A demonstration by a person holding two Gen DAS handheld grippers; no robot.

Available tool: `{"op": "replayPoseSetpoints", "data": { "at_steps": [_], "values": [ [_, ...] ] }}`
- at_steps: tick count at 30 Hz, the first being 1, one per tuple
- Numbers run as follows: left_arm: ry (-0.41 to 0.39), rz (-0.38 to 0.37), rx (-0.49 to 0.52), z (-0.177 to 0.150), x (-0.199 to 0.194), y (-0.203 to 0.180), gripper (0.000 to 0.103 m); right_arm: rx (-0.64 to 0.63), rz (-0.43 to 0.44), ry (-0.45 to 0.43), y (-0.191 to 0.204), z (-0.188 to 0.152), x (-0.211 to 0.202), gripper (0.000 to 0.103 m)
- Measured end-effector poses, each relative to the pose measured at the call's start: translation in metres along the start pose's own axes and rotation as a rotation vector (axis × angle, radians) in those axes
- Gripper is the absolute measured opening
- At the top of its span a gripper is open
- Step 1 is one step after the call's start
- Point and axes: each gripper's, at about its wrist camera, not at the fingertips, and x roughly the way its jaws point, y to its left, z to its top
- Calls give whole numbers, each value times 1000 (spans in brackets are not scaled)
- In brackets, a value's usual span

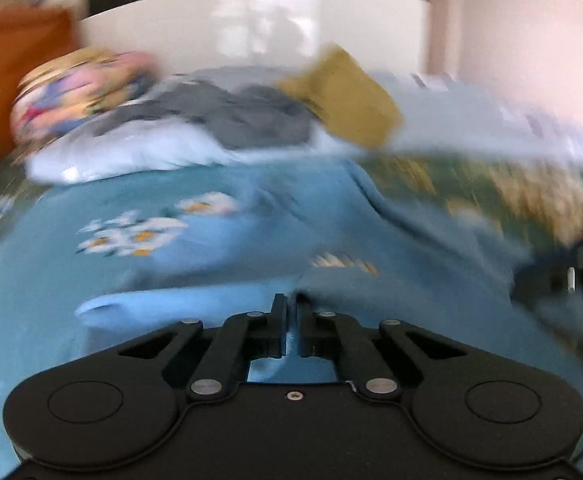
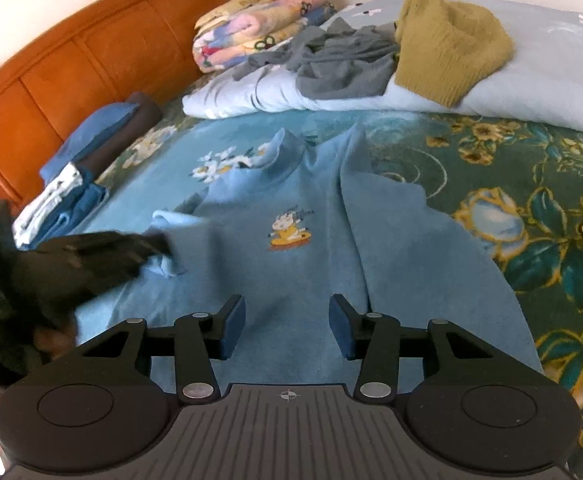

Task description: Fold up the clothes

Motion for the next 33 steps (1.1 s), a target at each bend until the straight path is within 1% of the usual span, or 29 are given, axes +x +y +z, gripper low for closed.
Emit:
{"op": "replayPoseSetpoints", "data": {
  "at_steps": [2, 4, 6, 8, 10, 13, 16, 18, 21, 24, 27, 29, 30, 32, 33],
  "values": [
    [-55, 46, -101, 8, -21, 31, 3, -5, 1, -8, 2, 1, -2, 44],
    [-103, 114, -191, 12, -44, 66, 3, -4, -2, -12, 3, 0, -2, 45],
    [-143, 195, -247, 13, -67, 98, 3, 4, -7, -13, 3, -1, -1, 45],
    [-160, 273, -277, 10, -85, 124, 2, 16, -7, -14, 4, -1, 0, 45],
    [-165, 354, -315, 5, -100, 149, 2, 22, -7, -14, 6, -2, 1, 45],
    [-159, 455, -379, -9, -117, 183, 2, 16, -3, -12, 12, -2, 3, 45],
    [-119, 500, -431, -28, -122, 207, 2, 3, -6, -8, 17, -2, 3, 45],
    [-81, 528, -429, -40, -117, 216, 2, 2, -14, -4, 18, -2, 3, 46],
    [-35, 559, -411, -54, -107, 221, 2, 5, -31, 0, 18, -2, 2, 46],
    [22, 571, -404, -61, -91, 229, 2, 4, -54, 4, 16, -3, 1, 46],
    [68, 550, -388, -64, -83, 228, 3, 10, -82, -2, 11, -5, -3, 46],
    [80, 519, -420, -68, -87, 226, 5, 3, -111, -6, 7, -6, -7, 46],
    [93, 492, -450, -69, -91, 225, 8, -9, -128, -5, 6, -8, -9, 46],
    [114, 434, -505, -72, -100, 222, 33, -30, -151, -3, 2, -11, -15, 46],
    [110, 414, -516, -74, -107, 216, 36, -35, -163, -2, -1, -13, -19, 46]
  ]
}}
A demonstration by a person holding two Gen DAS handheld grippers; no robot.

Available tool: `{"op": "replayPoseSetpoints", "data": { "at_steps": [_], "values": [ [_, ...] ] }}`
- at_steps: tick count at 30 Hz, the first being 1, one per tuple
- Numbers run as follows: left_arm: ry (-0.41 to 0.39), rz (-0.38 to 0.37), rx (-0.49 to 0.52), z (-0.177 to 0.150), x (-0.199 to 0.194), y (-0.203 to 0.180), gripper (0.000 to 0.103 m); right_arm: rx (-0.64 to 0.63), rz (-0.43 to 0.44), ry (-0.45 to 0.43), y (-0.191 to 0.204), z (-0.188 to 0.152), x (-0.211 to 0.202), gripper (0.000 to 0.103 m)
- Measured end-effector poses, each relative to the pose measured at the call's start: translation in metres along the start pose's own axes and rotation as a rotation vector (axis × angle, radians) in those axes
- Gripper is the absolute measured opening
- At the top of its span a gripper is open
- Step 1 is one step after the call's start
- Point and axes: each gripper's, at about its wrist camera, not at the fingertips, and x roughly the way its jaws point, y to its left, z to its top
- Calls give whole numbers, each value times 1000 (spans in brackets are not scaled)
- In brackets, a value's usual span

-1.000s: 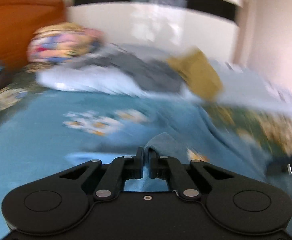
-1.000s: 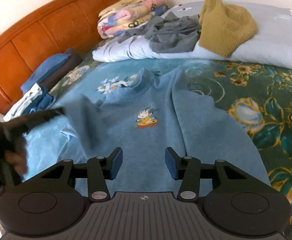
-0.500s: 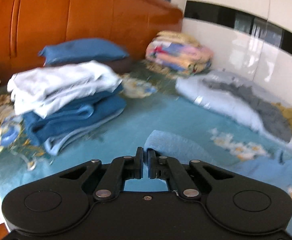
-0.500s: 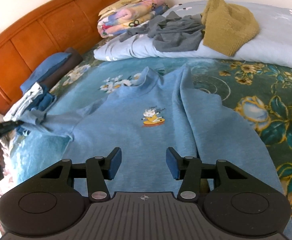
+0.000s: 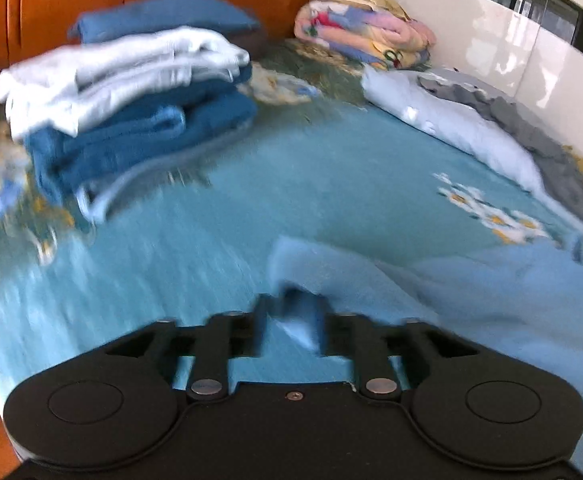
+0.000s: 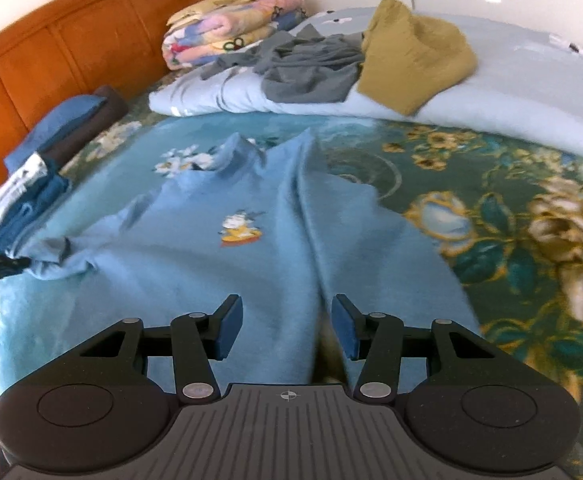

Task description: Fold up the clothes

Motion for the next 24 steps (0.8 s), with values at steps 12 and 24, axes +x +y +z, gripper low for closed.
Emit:
{"op": "replayPoseSetpoints", "data": {
  "at_steps": [12, 24],
  "values": [
    [-30, -303, -38, -64, -83, -100, 63, -55, -111, 72, -26, -55, -19, 47],
    [1, -317, 36, -82, -98, -139, 65, -109, -148, 57, -34, -64, -15, 11]
  ]
}}
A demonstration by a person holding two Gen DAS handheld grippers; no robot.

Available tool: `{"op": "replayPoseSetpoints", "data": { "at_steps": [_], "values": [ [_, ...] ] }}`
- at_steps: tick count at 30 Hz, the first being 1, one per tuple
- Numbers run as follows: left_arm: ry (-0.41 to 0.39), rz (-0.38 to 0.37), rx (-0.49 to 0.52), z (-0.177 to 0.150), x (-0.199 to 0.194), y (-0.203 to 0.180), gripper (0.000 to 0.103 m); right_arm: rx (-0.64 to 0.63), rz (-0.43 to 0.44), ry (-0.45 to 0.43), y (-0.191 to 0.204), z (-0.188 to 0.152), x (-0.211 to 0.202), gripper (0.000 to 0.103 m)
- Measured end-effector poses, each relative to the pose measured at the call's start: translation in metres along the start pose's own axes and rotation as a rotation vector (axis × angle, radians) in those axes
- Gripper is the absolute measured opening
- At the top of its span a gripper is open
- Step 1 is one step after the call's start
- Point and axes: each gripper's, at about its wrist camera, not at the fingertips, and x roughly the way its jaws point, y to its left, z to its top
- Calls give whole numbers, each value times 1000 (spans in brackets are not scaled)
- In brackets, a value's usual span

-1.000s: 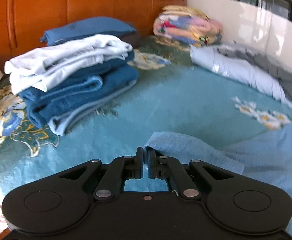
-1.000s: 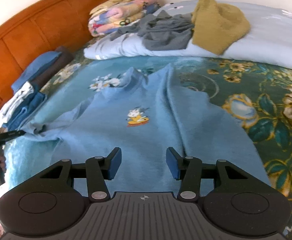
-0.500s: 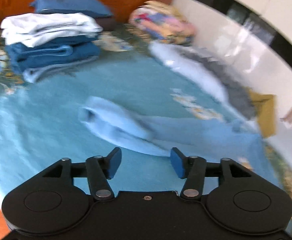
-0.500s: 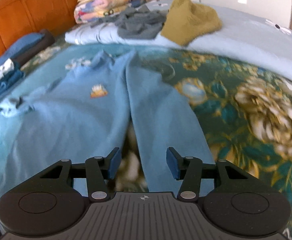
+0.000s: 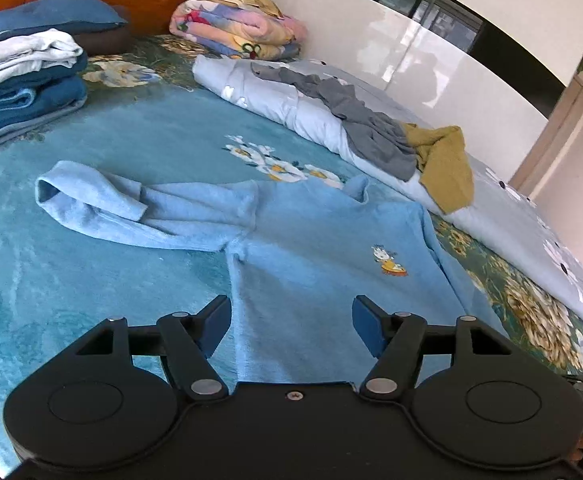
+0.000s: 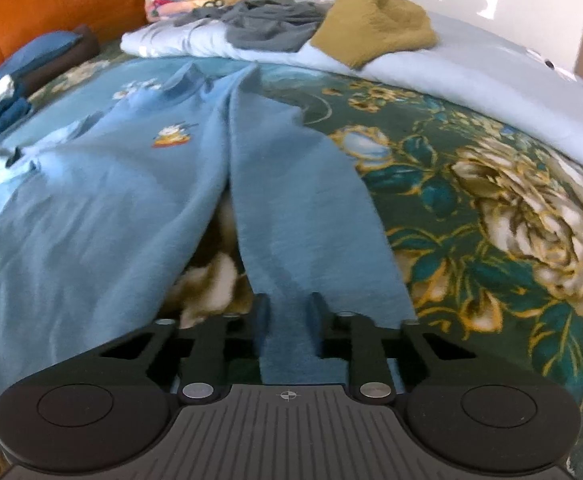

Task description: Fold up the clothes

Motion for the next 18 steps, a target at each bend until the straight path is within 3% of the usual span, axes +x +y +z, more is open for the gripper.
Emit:
{"op": "replayPoseSetpoints", "data": {
  "at_steps": [6, 13, 16, 18],
  "values": [
    [10, 22, -4, 3, 4, 0, 65, 166, 54, -92, -31, 9, -14, 4],
    [34, 40, -4, 1, 13, -2, 66, 222, -76, -264, -87, 61, -33, 3],
    [38, 44, -4, 0, 15, -3, 66, 243, -83, -226, -109, 82, -28, 3],
    [32, 47, -6, 1, 15, -2, 66, 194, -54, -213, -100, 82, -27, 4]
  ]
}}
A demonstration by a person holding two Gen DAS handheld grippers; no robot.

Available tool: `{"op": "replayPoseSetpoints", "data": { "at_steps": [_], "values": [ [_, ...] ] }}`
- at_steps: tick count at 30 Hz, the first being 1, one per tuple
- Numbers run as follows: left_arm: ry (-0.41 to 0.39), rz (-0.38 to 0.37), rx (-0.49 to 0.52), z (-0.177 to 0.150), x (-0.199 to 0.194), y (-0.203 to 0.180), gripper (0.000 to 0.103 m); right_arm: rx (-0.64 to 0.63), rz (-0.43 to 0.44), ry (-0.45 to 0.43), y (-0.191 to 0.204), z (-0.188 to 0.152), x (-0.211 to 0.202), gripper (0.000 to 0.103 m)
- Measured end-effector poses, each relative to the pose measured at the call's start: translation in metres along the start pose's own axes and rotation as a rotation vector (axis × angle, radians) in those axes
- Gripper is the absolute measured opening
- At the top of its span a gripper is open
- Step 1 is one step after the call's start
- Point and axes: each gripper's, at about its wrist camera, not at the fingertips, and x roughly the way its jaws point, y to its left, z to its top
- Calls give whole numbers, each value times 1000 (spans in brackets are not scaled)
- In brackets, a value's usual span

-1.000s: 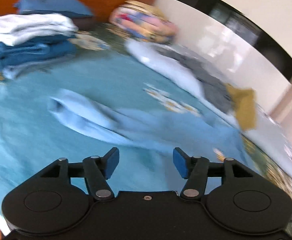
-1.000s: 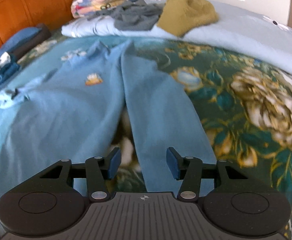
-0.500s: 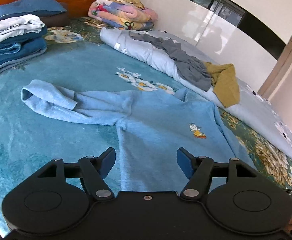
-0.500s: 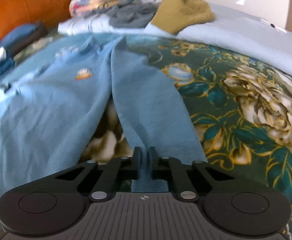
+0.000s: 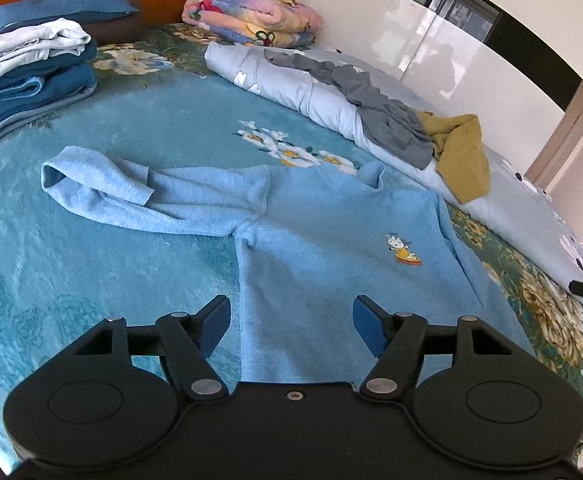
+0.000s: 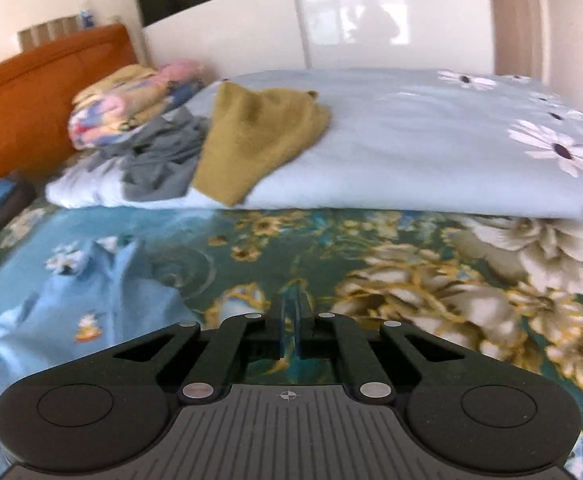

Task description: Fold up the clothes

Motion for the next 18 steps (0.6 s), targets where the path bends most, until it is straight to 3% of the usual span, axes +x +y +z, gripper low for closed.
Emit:
{"op": "replayPoseSetpoints", "data": {
  "at_steps": [6, 7, 8, 9, 14, 18],
  "values": [
    [21, 12, -4, -3, 8, 0, 67, -121, 140, 76, 48, -39, 7, 5],
    [25, 10, 0, -4, 9, 0, 67, -133, 157, 93, 55, -47, 11, 7],
    [26, 6, 1, -4, 9, -1, 67, -146, 173, 110, 63, -55, 14, 15],
    [28, 3, 2, -5, 10, -2, 67, -166, 176, 122, 71, -61, 16, 23],
    [37, 5, -3, -11, 12, -3, 70, -278, 159, 152, 100, -78, 27, 39],
    [38, 5, -9, -14, 12, -3, 71, -376, 113, 161, 115, -89, 35, 39]
  ]
}}
